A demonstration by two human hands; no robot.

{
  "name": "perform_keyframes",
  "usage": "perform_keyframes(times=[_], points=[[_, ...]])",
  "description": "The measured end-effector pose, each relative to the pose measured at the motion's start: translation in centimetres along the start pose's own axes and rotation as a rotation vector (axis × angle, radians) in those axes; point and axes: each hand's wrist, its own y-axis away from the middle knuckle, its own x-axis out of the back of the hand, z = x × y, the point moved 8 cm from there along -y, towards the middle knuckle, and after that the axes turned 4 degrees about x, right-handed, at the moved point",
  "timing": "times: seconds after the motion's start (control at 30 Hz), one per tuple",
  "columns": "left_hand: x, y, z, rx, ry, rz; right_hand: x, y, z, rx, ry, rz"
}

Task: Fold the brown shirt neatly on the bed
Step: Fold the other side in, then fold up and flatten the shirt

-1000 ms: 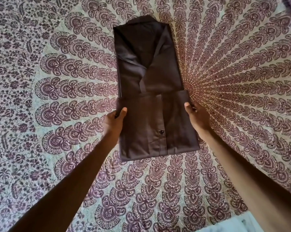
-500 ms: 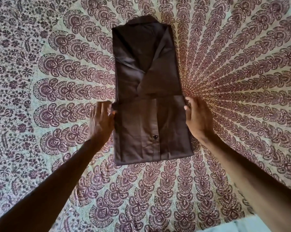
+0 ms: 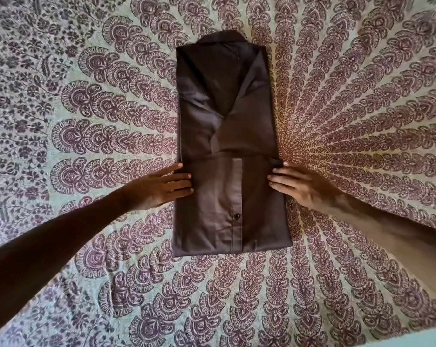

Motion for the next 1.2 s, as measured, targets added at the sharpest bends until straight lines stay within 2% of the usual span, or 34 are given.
perform_keyframes(times=[0.07, 0.13, 0.2, 0.27, 0.3, 0.33, 0.4, 0.43, 0.47, 0.5, 0.53, 0.6, 0.67, 0.7, 0.77, 0.93, 1.07, 1.2], points=[[-0.1, -1.0, 0.2, 0.009, 0.015, 0.081, 0.1, -0.6, 0.0, -0.021, -0.013, 0.054], [0.3, -2.3, 0.2, 0.100, 0.092, 0.126, 0.6, -1.1, 0.2, -0.147, -0.111, 0.127], [1.0, -2.6, -0.9, 0.266, 0.275, 0.198, 1.4, -1.4, 1.2, -0.321, -0.236, 0.218], [1.8, -2.8, -2.7, 0.457, 0.567, 0.219, 2.3, -1.5, 2.4, -0.500, -0.421, 0.271], [2.4, -3.5, -3.9, 0.632, 0.713, 0.244, 3.2, -1.8, 3.3, -0.601, -0.577, 0.311], [3.3, -3.9, -5.6, 0.894, 0.788, 0.324, 3.9, -2.0, 4.5, -0.722, -0.745, 0.371], [4.6, -2.1, -9.8, 1.559, 0.810, 0.653, 4.3, -3.2, 8.0, -0.945, -0.976, 0.485], [3.6, -2.1, -11.3, 1.624, 1.042, 0.768, 3.9, -4.1, 9.7, -1.020, -1.090, 0.487], [2.4, -3.5, -13.2, 1.492, 1.322, 0.807, 3.2, -5.1, 11.7, -1.083, -1.216, 0.489], [1.2, -4.5, -15.0, 1.389, 1.509, 0.732, 2.1, -5.8, 13.7, -1.149, -1.303, 0.481], [0.5, -4.7, -16.5, 1.391, 1.603, 0.662, 1.7, -6.2, 15.6, -1.223, -1.298, 0.489], [-1.7, -4.0, -18.7, 1.506, 1.642, 0.548, 0.6, -6.0, 17.9, -1.365, -1.225, 0.472], [-4.5, -3.4, -19.5, 1.574, 1.618, 0.446, 0.0, -6.4, 18.1, -1.399, -1.194, 0.377], [-6.3, -2.8, -19.8, 1.603, 1.570, 0.420, -0.1, -6.8, 18.1, -1.377, -1.126, 0.325], [-5.4, -2.3, -19.3, 1.619, 1.437, 0.388, -0.2, -7.0, 18.2, -1.324, -0.895, 0.238], [1.3, -3.4, -16.5, 1.620, 0.886, 0.294, -0.1, -6.6, 17.0, -1.290, -0.790, 0.309], [1.3, -3.4, -14.6, 1.645, 0.893, 0.349, 0.0, -6.2, 15.8, -1.330, -0.771, 0.348], [1.4, -3.4, -13.6, 1.583, 0.889, 0.223, 0.0, -5.5, 14.8, -1.339, -0.795, 0.321]])
